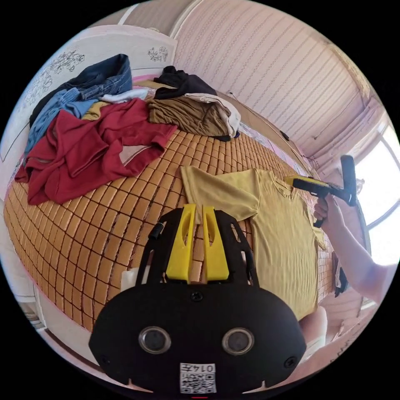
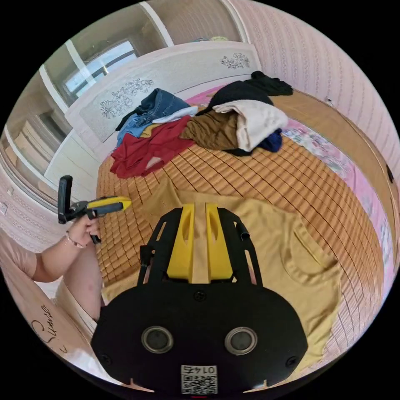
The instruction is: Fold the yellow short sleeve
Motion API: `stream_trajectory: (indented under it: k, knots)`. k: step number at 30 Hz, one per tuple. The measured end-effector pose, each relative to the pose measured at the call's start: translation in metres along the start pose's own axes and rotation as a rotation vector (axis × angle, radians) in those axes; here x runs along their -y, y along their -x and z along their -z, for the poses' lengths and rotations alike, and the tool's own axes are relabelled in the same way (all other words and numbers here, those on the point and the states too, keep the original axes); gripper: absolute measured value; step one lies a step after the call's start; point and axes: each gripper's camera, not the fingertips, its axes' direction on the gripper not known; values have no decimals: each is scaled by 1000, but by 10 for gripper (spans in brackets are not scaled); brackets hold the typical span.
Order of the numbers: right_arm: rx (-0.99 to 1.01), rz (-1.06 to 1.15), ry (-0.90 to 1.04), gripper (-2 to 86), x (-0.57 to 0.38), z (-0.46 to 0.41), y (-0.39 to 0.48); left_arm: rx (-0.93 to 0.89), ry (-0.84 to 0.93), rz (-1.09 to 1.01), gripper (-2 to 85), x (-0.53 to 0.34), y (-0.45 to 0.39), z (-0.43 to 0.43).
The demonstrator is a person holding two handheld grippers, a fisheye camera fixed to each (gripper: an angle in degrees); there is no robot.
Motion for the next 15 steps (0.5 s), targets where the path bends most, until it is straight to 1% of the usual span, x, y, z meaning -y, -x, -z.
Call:
stream_trajectory:
  k: [2, 5, 8, 10, 11, 13, 15]
  knots:
    - [-191, -122, 73, 39, -56, 30, -52, -2, 31, -117, 35, 27, -27, -10]
    - [-295, -275, 177, 52, -103, 58, -113, -20, 59, -267, 39, 66, -72, -31]
    - [-376, -385, 194, 68, -126, 84, -156, -69, 89, -392, 44, 109, -122, -63]
    - [-381, -440, 162, 74, -133, 100, -176, -105, 127, -452, 51, 136, -152, -87]
    - [-377, -461, 145, 76, -133, 106, -185, -79, 158, -499, 59, 150, -172, -105]
    - [-347, -460, 121, 78, -125, 107, -194, -55, 210, -563, 70, 167, -197, -130]
    - [-306, -422, 105, 82, -107, 99, -195, -49, 261, -559, 77, 180, -210, -152]
